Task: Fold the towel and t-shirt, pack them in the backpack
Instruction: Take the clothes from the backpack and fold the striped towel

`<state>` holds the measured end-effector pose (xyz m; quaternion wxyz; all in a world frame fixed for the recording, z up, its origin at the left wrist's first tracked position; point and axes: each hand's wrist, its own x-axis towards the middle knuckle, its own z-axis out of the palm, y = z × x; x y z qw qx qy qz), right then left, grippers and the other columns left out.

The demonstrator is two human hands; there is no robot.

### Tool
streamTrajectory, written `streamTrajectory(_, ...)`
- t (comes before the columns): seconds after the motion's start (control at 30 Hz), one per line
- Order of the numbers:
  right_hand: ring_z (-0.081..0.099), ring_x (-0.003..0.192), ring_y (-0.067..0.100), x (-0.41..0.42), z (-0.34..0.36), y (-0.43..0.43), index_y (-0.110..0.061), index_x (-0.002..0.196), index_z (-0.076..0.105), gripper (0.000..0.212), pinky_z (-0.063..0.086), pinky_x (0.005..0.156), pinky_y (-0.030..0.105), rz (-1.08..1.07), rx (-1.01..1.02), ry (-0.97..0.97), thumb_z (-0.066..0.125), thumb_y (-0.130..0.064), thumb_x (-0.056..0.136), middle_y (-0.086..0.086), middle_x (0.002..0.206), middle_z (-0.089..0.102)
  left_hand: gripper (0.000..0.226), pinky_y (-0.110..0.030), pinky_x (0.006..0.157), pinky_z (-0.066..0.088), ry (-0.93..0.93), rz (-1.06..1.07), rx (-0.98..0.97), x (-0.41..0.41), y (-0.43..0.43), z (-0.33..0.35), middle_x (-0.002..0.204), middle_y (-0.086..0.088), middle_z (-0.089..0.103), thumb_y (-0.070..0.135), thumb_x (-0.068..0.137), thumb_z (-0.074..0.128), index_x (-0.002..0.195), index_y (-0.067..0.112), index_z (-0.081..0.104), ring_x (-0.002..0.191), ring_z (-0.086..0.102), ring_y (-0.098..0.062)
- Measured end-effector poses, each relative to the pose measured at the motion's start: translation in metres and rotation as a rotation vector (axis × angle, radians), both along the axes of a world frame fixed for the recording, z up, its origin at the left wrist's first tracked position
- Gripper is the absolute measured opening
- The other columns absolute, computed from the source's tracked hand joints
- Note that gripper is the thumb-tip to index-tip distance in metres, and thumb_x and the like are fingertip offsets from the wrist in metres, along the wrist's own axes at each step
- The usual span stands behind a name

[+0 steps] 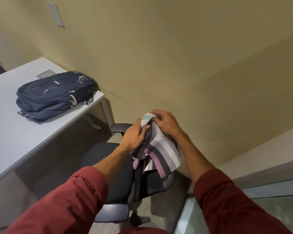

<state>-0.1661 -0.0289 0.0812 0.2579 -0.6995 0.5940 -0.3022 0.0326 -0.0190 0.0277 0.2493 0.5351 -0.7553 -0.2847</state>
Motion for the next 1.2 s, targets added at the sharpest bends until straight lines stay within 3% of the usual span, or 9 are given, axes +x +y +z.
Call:
streamTrajectory(0.1,0.068,0.109,0.003,0.022,0.023,-0.012,-0.019,0.126,0.078,0.029,0.051,0.096,0.014,0.000,-0.046,0.005,0.065,-0.013,0.101,-0.008,0.123,0.078,0.042,-0.047,0.079,0.053,0.085,0.056,0.028,0.021,0.004,0.023,0.105,-0.002,0.070,0.070,0.106,0.038,0.117,0.030,0.041,0.090,0.067,-0.029)
streamTrajectory(0.23,0.070,0.111,0.008,0.061,0.054,-0.023,-0.022,0.124,0.079,0.029,0.054,0.096,0.024,0.044,-0.143,0.010,0.064,-0.014,0.100,-0.009,0.122,0.079,0.050,-0.050,0.094,0.056,0.115,0.114,0.014,0.062,0.010,0.037,0.125,0.003,0.070,0.075,0.105,0.037,0.137,0.036,0.041,0.104,0.068,-0.026)
streamTrajectory(0.43,0.072,0.114,0.014,0.139,0.095,-0.019,-0.021,0.126,0.080,0.037,0.057,0.100,0.036,0.159,-0.331,0.008,0.067,-0.007,0.095,-0.005,0.124,0.080,0.031,-0.046,0.088,0.054,0.138,0.316,-0.158,0.118,0.030,0.059,0.125,0.004,0.068,0.053,0.112,0.041,0.137,0.036,0.040,0.105,0.068,-0.027)
streamTrajectory(0.6,0.073,0.113,0.012,0.215,0.105,-0.005,-0.027,0.127,0.080,0.041,0.056,0.100,0.048,0.255,-0.435,-0.035,0.063,-0.019,0.090,-0.009,0.123,0.080,0.042,-0.047,0.094,0.053,0.136,0.462,-0.225,0.185,0.045,0.069,0.135,0.000,0.065,0.036,0.111,0.041,0.153,0.035,0.034,0.110,0.066,-0.026)
streamTrajectory(0.7,0.073,0.114,0.012,0.258,0.108,0.007,-0.025,0.127,0.080,0.046,0.057,0.100,0.042,0.297,-0.432,-0.062,0.056,-0.027,0.088,-0.008,0.122,0.080,0.046,-0.044,0.106,0.050,0.116,0.499,-0.255,0.229,0.059,0.073,0.150,0.004,0.057,0.036,0.113,0.038,0.159,0.040,0.029,0.126,0.060,-0.021)
streamTrajectory(0.8,0.073,0.115,0.012,0.301,0.108,0.017,-0.025,0.126,0.081,0.044,0.056,0.101,0.042,0.332,-0.403,-0.070,0.060,-0.023,0.087,-0.009,0.123,0.080,0.045,-0.043,0.108,0.050,0.118,0.541,-0.279,0.272,0.077,0.075,0.151,0.007,0.057,0.041,0.114,0.036,0.159,0.040,0.031,0.128,0.060,-0.019)
streamTrajectory(0.93,0.073,0.113,0.013,0.361,0.105,0.036,-0.026,0.127,0.080,0.045,0.057,0.101,0.042,0.384,-0.400,-0.061,0.062,-0.021,0.086,-0.009,0.122,0.080,0.050,-0.032,0.112,0.042,0.165,0.603,-0.250,0.324,0.104,0.074,0.156,0.003,0.055,0.048,0.114,0.037,0.162,0.036,0.033,0.135,0.056,-0.018)
streamTrajectory(1.1,0.071,0.117,0.012,0.439,0.096,0.056,-0.027,0.129,0.078,0.051,0.055,0.105,0.045,0.471,-0.404,-0.033,0.070,-0.007,0.083,-0.010,0.124,0.079,0.053,-0.036,0.115,0.040,0.166,0.660,-0.220,0.395,0.138,0.065,0.159,-0.001,0.051,0.048,0.113,0.039,0.163,0.033,0.030,0.138,0.055,-0.024)
streamTrajectory(1.2,0.069,0.116,0.008,0.484,0.092,0.066,-0.026,0.129,0.078,0.054,0.055,0.105,0.036,0.488,-0.415,-0.057,0.072,0.003,0.085,-0.009,0.123,0.079,0.048,-0.044,0.112,0.048,0.136,0.706,-0.213,0.437,0.156,0.066,0.152,-0.002,0.056,0.044,0.113,0.041,0.159,0.031,0.035,0.131,0.059,-0.027)
